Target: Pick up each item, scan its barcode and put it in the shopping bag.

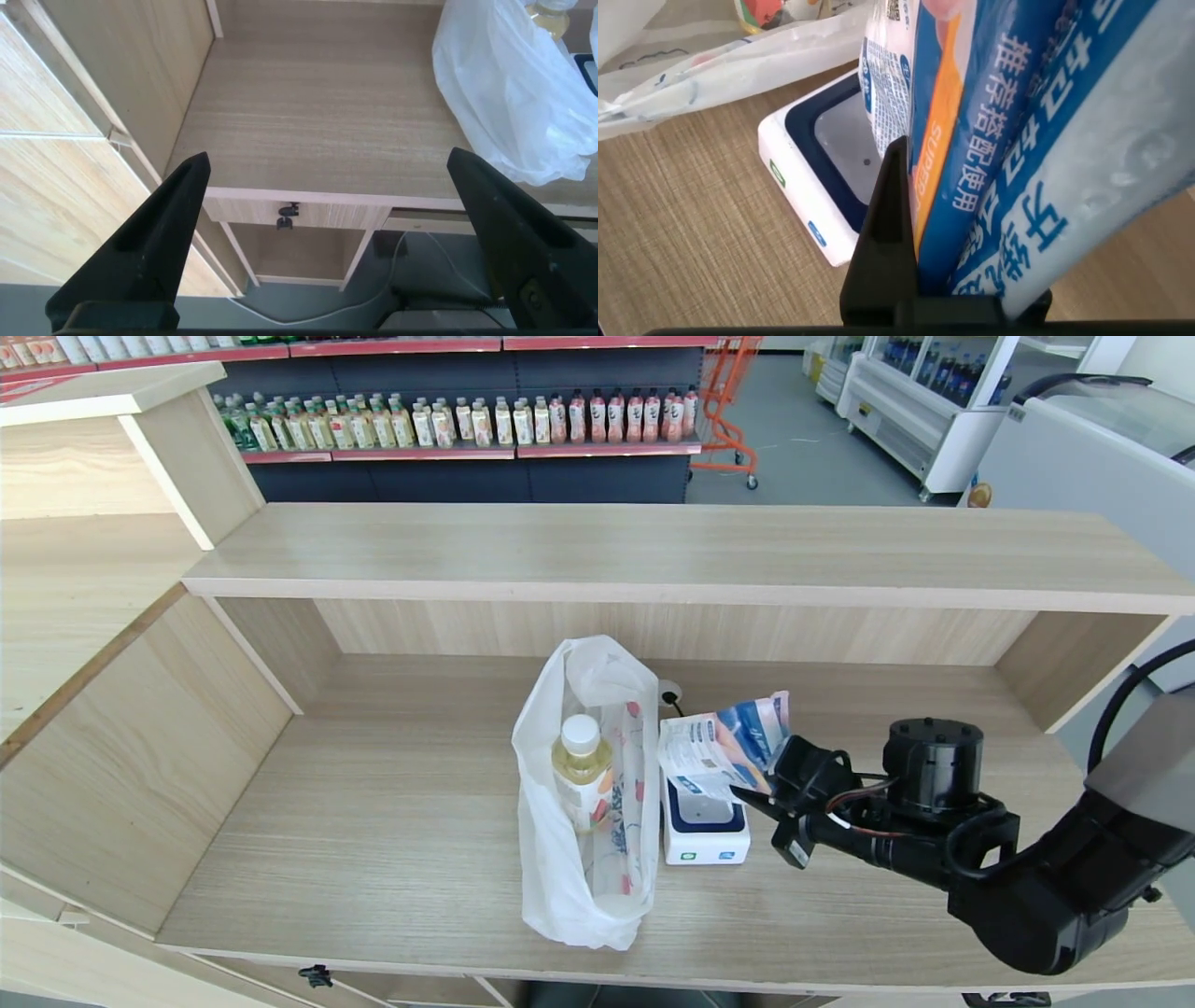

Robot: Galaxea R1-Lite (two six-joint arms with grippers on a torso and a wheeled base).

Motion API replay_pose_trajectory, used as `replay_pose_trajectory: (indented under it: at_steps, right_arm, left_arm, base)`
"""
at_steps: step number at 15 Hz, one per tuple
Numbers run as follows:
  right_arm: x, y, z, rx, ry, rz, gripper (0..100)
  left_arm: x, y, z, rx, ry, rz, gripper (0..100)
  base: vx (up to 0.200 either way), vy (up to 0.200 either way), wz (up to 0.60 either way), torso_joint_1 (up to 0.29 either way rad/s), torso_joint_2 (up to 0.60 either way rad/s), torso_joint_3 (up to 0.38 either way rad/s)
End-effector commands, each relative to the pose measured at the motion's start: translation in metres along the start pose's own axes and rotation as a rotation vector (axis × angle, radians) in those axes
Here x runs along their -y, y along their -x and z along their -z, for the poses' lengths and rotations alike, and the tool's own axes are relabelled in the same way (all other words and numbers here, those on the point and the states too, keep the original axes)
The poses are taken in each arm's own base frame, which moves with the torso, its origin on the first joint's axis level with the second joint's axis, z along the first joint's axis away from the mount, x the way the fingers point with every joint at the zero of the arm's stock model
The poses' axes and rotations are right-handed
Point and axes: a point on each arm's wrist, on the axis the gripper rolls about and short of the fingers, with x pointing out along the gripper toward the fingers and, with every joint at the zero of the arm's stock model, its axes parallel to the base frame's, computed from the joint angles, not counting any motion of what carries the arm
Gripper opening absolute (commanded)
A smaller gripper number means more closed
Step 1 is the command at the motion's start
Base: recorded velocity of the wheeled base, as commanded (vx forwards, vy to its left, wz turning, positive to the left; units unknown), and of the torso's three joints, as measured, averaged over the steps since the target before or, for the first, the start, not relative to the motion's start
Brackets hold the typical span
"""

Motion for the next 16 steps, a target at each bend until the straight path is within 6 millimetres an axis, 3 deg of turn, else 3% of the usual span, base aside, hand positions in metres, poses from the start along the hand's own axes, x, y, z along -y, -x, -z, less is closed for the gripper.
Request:
replay_pose_trajectory:
  at_steps: [1,11,16]
  right_arm:
    - [-0.003,-0.003,0.008,-0.018,-0.009,-0.009,0]
    - [0.005,0.0,-0.002,0.02,-0.046,0.016,0]
    - [0.037,0.045,-0.047,0.09,-0.343,0.183,0]
  left_arm:
    - [0.0,0.0,0.0,0.0,0.0,0.0,100]
    - [0.0,0.0,0.0,0.0,0.0,-0.002,100]
    - [0.0,0.0,0.0,0.0,0.0,0.001,100]
  base:
    - [0.0,0.0,0.0,0.0,0.0,0.0]
    - [0.0,0.0,0.0,0.0,0.0,0.0]
    - [0.0,0.0,0.0,0.0,0.0,0.0]
